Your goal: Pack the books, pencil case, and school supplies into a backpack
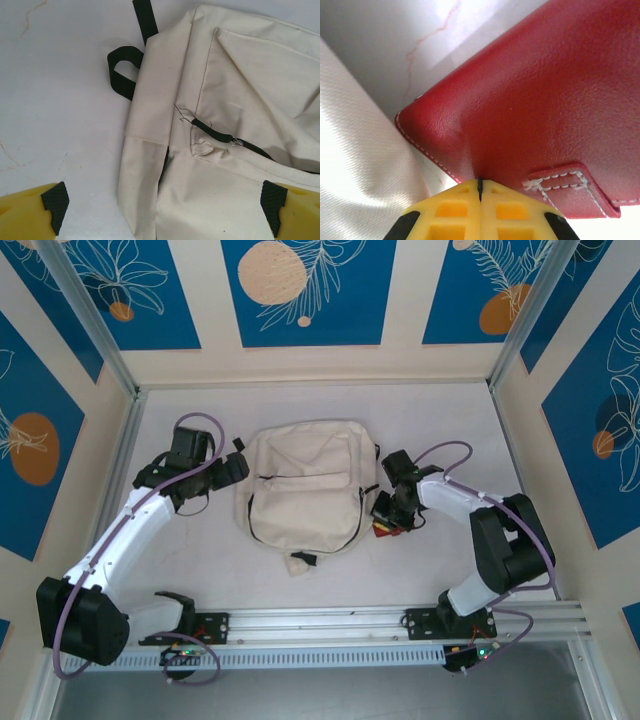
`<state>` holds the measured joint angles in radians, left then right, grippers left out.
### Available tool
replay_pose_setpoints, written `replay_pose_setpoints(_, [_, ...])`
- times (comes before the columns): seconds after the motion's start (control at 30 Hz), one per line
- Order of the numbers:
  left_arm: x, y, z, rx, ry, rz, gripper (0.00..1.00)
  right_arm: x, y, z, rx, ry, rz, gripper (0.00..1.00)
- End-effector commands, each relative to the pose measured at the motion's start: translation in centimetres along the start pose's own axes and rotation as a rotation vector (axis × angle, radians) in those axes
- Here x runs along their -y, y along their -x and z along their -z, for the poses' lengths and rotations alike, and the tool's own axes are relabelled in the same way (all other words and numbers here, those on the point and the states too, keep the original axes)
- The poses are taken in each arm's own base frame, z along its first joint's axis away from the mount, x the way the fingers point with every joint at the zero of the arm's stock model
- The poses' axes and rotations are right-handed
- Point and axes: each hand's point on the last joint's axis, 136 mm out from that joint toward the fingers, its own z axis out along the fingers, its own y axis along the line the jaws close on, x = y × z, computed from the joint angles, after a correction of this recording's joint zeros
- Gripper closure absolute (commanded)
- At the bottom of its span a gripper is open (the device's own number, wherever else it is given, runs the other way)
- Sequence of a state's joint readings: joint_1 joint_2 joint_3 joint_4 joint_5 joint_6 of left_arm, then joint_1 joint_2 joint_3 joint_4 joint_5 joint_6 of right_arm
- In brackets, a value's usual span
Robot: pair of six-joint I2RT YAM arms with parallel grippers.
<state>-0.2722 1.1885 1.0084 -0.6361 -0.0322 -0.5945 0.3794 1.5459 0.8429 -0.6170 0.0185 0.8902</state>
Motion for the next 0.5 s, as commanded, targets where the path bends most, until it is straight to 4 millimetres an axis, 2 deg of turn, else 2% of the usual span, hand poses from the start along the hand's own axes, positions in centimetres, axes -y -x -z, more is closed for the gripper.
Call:
replay_pose_setpoints(0.0, [0.1, 0.3, -0.1, -0.004, -0.012, 0.014, 0.0, 1.7, -0.7, -0.6, -0.022, -0.051, -0.022, 0.94])
replay_pose_setpoints(0.17, [0.1, 0.2, -0.2, -0.008, -0.014, 0.013, 0.0, 5.2, -0.6, 0.5, 0.031, -0.182, -0.002, 0.93])
replay_pose_setpoints(0.27, [0.4, 0.3, -0.3, -0.009, -0.026, 0.014, 0.0, 5.6, -0.1, 1.8, 0.074, -0.184, 0.012, 0.87])
replay_pose_setpoints(0.33, [0.6, 0.3, -0.3, -0.011, -0.034, 0.014, 0.0, 4.9, 0.3, 2.9, 0.11, -0.148, 0.02, 0.76])
replay_pose_setpoints(0.4, [0.7, 0.3, -0.3, -0.013, -0.039, 0.013, 0.0, 4.3, 0.9, 4.0, 0.156, -0.105, 0.015, 0.57])
replay_pose_setpoints(0.47, [0.7, 0.3, -0.3, -0.014, -0.039, 0.014, 0.0, 4.6, 1.3, 4.7, 0.189, -0.084, -0.023, 0.43])
